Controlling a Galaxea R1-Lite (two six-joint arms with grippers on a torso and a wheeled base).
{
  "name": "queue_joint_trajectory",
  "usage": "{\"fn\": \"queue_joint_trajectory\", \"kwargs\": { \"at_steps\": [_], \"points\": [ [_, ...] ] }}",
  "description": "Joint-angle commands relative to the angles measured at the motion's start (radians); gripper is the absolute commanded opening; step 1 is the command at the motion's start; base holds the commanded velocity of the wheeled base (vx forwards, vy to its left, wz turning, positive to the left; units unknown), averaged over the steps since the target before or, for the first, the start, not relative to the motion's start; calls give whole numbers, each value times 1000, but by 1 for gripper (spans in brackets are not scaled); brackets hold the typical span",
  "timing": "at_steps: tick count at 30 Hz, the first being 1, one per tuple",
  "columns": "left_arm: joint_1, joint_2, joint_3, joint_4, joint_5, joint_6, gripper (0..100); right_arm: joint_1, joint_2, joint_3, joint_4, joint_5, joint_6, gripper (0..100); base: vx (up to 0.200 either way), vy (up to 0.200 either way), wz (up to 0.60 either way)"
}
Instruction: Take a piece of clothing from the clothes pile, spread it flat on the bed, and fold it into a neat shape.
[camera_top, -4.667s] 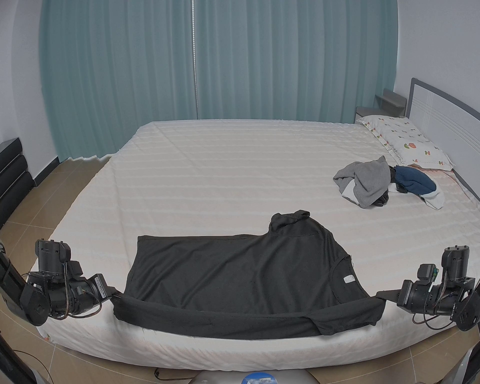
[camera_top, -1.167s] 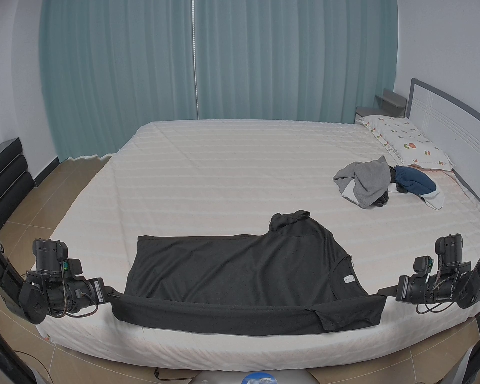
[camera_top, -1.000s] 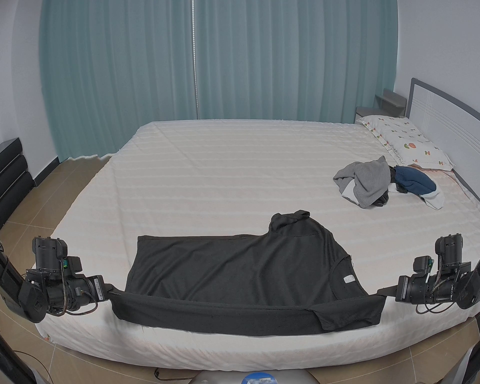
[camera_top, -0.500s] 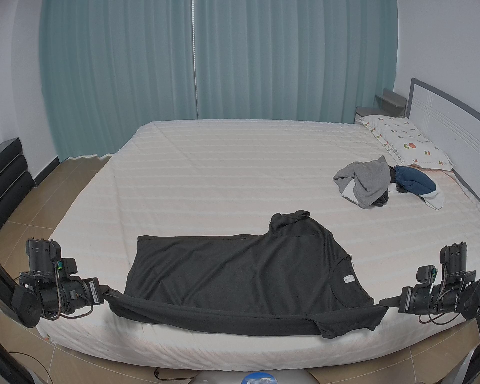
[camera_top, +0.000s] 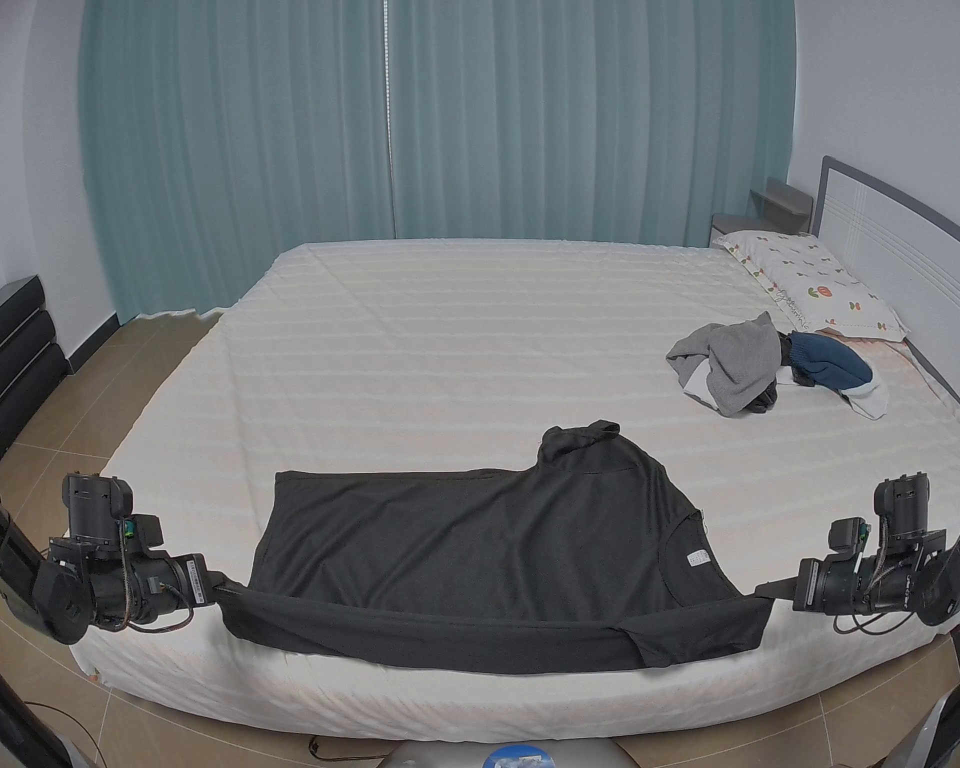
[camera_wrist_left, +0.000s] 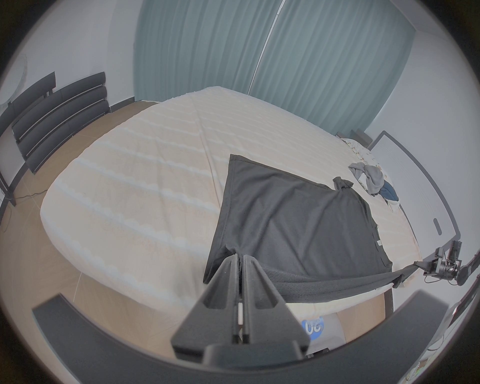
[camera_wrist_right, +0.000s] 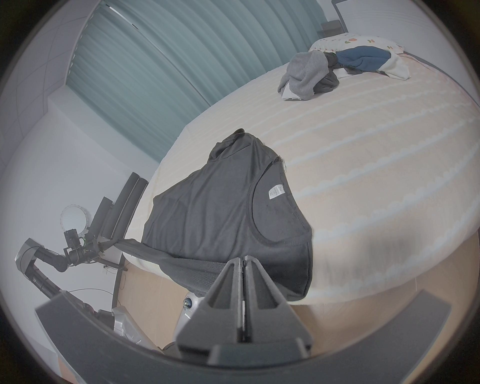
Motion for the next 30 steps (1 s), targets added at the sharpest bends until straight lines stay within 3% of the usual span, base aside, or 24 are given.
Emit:
{"fn": "queue_joint_trajectory", "kwargs": {
  "at_steps": [1,13,20,30],
  "points": [
    [1,107,-68,0,0,-5,0,0,104,-72,1,-1,3,0,0,0,0],
    [1,273,-172,-6,3,-8,0,32,249,-181,-2,-9,9,0,0,0,0],
    [-1,362,-247,-3,7,-9,0,32,318,-265,-2,-9,80,0,0,0,0],
    [-1,421,-295,-4,7,-28,0,34,378,-316,0,-7,89,0,0,0,0]
  ]
}}
